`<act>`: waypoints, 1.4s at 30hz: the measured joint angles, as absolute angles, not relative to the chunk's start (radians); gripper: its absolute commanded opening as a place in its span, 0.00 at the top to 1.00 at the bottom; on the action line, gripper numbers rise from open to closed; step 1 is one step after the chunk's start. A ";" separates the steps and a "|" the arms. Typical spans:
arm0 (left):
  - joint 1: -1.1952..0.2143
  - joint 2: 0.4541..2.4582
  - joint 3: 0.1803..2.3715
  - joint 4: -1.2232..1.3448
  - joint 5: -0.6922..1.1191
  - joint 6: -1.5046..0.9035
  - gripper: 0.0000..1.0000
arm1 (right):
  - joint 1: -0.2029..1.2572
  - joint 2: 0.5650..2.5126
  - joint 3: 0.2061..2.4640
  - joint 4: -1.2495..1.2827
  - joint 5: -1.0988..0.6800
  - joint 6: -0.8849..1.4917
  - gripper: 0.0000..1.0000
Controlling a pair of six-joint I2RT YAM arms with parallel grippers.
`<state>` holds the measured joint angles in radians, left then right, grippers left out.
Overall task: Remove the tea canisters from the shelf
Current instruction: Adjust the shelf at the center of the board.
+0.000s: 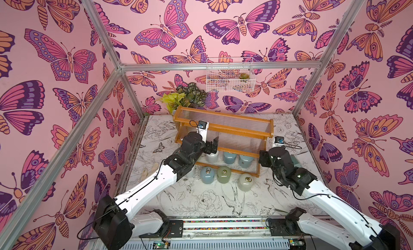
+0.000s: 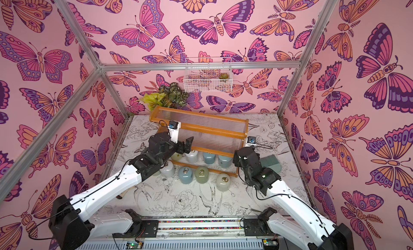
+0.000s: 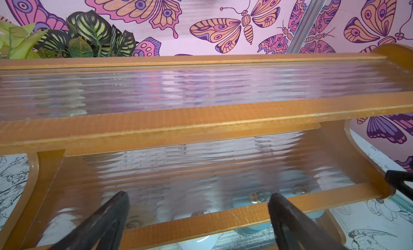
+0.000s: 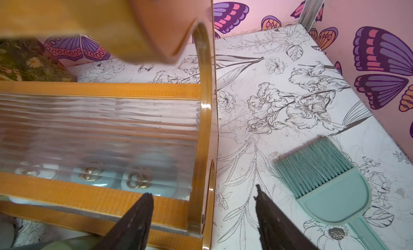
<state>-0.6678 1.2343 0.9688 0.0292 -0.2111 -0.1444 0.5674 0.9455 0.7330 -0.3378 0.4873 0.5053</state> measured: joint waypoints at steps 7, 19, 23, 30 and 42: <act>-0.668 1.229 0.965 0.033 -0.201 -0.148 0.00 | 0.539 0.973 0.733 -0.315 0.465 0.517 0.31; -0.667 1.218 0.949 0.056 -0.202 -0.159 0.00 | 0.509 1.041 0.733 -0.307 0.432 0.532 0.47; -0.666 1.217 0.945 0.062 -0.202 -0.162 0.00 | 0.503 1.049 0.733 -0.307 0.426 0.533 0.60; -0.666 1.216 0.941 0.068 -0.202 -0.162 0.00 | 0.492 1.058 0.738 -0.302 0.394 0.554 0.72; -0.666 1.215 0.934 0.078 -0.202 -0.162 0.00 | 0.470 1.153 0.780 -0.237 0.412 0.580 0.92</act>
